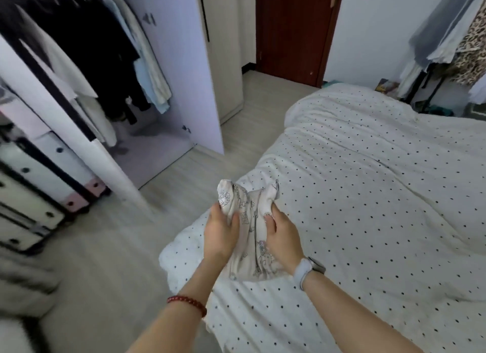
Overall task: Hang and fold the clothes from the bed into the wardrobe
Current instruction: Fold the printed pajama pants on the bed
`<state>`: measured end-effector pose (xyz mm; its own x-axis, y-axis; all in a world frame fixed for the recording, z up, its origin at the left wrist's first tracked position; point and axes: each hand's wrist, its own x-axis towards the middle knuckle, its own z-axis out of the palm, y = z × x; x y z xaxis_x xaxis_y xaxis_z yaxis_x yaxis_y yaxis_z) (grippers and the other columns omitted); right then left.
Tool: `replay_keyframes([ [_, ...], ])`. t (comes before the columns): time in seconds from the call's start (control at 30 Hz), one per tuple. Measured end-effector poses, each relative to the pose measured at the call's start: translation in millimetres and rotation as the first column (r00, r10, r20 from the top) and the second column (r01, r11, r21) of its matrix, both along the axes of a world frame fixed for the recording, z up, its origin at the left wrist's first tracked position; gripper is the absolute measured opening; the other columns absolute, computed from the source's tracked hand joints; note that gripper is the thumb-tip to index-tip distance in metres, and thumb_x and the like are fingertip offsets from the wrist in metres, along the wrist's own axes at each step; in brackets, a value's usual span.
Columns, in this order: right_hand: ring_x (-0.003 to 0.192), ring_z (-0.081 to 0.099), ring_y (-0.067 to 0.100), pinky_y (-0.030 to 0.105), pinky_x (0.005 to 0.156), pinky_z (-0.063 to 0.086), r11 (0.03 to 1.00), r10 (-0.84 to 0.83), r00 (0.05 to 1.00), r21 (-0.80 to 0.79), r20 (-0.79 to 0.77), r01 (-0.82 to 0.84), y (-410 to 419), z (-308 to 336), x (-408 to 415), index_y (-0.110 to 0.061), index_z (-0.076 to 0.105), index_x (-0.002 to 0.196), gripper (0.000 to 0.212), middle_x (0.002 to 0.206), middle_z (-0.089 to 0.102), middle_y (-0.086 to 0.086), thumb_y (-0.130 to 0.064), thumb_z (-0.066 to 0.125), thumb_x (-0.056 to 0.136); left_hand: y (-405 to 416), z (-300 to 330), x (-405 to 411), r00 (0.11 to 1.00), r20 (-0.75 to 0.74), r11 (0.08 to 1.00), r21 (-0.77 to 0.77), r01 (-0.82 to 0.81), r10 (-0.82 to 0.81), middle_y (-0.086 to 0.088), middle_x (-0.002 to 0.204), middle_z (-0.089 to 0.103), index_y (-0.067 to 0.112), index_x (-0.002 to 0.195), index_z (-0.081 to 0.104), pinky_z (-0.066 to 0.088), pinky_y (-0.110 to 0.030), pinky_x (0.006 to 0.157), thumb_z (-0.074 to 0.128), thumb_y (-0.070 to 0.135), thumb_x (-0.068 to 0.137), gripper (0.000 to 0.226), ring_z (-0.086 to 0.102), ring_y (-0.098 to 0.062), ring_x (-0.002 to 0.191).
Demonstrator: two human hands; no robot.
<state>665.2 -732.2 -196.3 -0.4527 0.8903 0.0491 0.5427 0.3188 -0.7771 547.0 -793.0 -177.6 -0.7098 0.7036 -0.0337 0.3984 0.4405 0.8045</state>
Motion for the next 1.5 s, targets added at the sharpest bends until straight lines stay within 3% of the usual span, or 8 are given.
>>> replay_keyframes([
  [0.2,0.081,0.052,0.015,0.025,0.071,0.039,0.993,0.112,0.989,0.052,-0.100,-0.108,-31.9,41.0,-146.6,-0.015,0.032,0.145,0.046,0.091,0.056,-0.001,-0.018,0.036,0.099,-54.1,49.4,-150.5,0.999,0.011,0.998,0.050,-0.049,0.048,-0.001,0.082,0.053,0.012,0.095,0.037,0.036,-0.028,0.067,0.053,0.021,0.091,0.018,0.051,-0.023,0.079],
  [0.33,0.060,0.027,-0.006,0.018,0.055,0.027,0.992,0.121,0.978,0.064,-0.170,-0.111,-47.5,63.2,-259.6,-0.017,0.032,0.144,0.046,0.068,0.027,-0.021,-0.014,0.035,0.098,-82.8,78.9,-262.5,0.999,0.032,0.997,0.081,-0.008,0.005,0.003,0.087,0.053,0.013,0.108,0.041,0.042,-0.031,0.073,0.053,0.019,0.089,0.023,0.054,-0.024,0.088],
  [0.5,0.053,0.030,-0.001,0.015,0.050,0.026,0.991,0.095,0.966,0.116,-0.241,-0.068,-59.3,111.2,-359.4,-0.015,0.037,0.142,0.046,0.059,0.029,-0.017,-0.009,0.037,0.097,-101.7,125.0,-365.8,0.999,0.041,0.987,0.161,0.009,-0.016,0.000,0.104,0.056,0.011,0.123,0.040,0.041,-0.029,0.076,0.054,0.019,0.090,0.036,0.055,-0.021,0.095],
  [0.6,0.049,0.032,0.004,0.027,0.057,0.032,0.993,0.063,0.954,0.118,-0.293,-0.029,-44.8,134.9,-398.5,-0.017,0.040,0.140,0.046,0.055,0.032,-0.014,-0.008,0.037,0.096,-89.3,149.3,-402.1,1.000,0.014,0.977,0.211,0.008,-0.011,0.000,0.106,0.056,0.013,0.124,0.041,0.043,-0.030,0.080,0.055,0.019,0.090,0.038,0.055,-0.023,0.099],
  [0.8,0.047,0.031,0.006,0.022,0.050,0.027,0.991,0.081,0.908,0.128,-0.410,-0.031,-3.9,160.2,-463.1,-0.016,0.041,0.140,0.044,0.055,0.037,-0.010,-0.008,0.035,0.097,-51.6,183.2,-459.7,1.000,0.004,0.948,0.319,-0.012,0.011,0.009,0.095,0.051,0.015,0.122,0.043,0.043,-0.029,0.078,0.055,0.018,0.089,0.035,0.053,-0.017,0.092],
  [1.13,0.050,0.035,0.009,0.024,0.053,0.032,0.991,0.092,0.874,0.132,-0.477,-0.032,149.3,153.6,-569.1,-0.016,0.046,0.136,0.042,0.061,0.045,-0.003,-0.009,0.036,0.096,101.0,176.1,-560.6,1.000,-0.008,0.931,0.364,-0.011,0.015,0.008,0.096,0.053,0.016,0.117,0.044,0.047,-0.032,0.079,0.055,0.019,0.090,0.029,0.056,-0.017,0.093],
  [1.37,0.061,0.043,0.017,0.035,0.064,0.040,0.990,0.080,0.819,0.140,-0.568,0.001,322.2,214.9,-687.6,-0.014,0.048,0.133,0.040,0.077,0.058,0.013,-0.007,0.037,0.095,279.6,241.6,-673.1,0.995,-0.084,0.911,0.412,-0.015,0.054,0.001,0.103,0.057,0.017,0.112,0.047,0.050,-0.037,0.086,0.056,0.020,0.088,0.026,0.058,-0.021,0.097],
  [1.5,0.050,0.032,0.011,0.031,0.056,0.031,0.986,0.134,0.783,0.159,-0.607,-0.045,391.9,258.6,-757.1,-0.017,0.047,0.134,0.044,0.056,0.036,-0.003,-0.004,0.036,0.094,342.8,279.6,-737.9,0.986,-0.079,0.883,0.459,-0.096,0.148,0.001,0.100,0.058,0.015,0.115,0.050,0.049,-0.037,0.087,0.056,0.021,0.087,0.029,0.059,-0.021,0.095],
])
